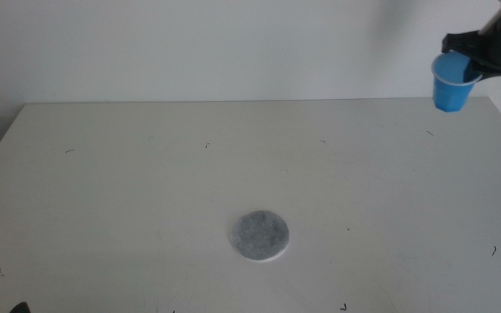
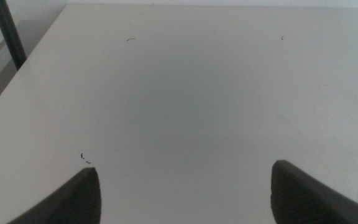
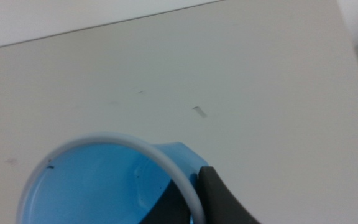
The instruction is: Place an empty cup on a cup mat.
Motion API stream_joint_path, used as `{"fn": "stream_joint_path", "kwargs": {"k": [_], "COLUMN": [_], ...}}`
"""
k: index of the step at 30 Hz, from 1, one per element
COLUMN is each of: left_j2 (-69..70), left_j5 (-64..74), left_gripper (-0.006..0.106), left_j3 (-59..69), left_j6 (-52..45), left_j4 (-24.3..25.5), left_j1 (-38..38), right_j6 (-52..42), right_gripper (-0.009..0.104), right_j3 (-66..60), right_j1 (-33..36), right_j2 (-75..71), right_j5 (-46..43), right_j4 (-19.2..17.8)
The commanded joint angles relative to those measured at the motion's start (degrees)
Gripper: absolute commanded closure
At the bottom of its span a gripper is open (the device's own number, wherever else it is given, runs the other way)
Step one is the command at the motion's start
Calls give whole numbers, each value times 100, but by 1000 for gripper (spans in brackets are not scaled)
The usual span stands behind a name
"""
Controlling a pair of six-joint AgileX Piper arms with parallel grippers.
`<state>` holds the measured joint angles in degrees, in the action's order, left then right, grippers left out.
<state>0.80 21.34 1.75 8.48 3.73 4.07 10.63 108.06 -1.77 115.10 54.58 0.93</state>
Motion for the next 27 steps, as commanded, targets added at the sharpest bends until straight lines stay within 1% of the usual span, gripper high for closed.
{"fn": "stream_joint_path", "kwargs": {"k": [1,4,6,11,15,21,27], "left_j2": [18,18,18,18,18,18,18], "left_j5": [-384,-384,-384,-384,-384,-384,-384], "left_gripper": [-5,-5,-5,-5,-5,-5,-5], "left_j3": [-34,-34,-34,-34,-34,-34,-34], "left_j6": [62,62,62,62,62,62,62], "left_j4": [2,2,2,2,2,2,2], "left_j1": [-6,-6,-6,-6,-6,-6,-6], "right_j6": [15,80,98,214,227,227,208], "right_gripper": [96,96,96,96,96,96,96], "right_j3": [-85,-230,-274,-307,-320,-658,-1139], "right_j1": [255,709,1043,1862,2539,3123,3448], "right_j2": [-701,-1025,-1166,-1259,-1245,-1213,-1127], "right_j5": [-181,-144,-155,-114,-108,-185,-353], "right_j4": [11,61,164,306,306,342,377]}}
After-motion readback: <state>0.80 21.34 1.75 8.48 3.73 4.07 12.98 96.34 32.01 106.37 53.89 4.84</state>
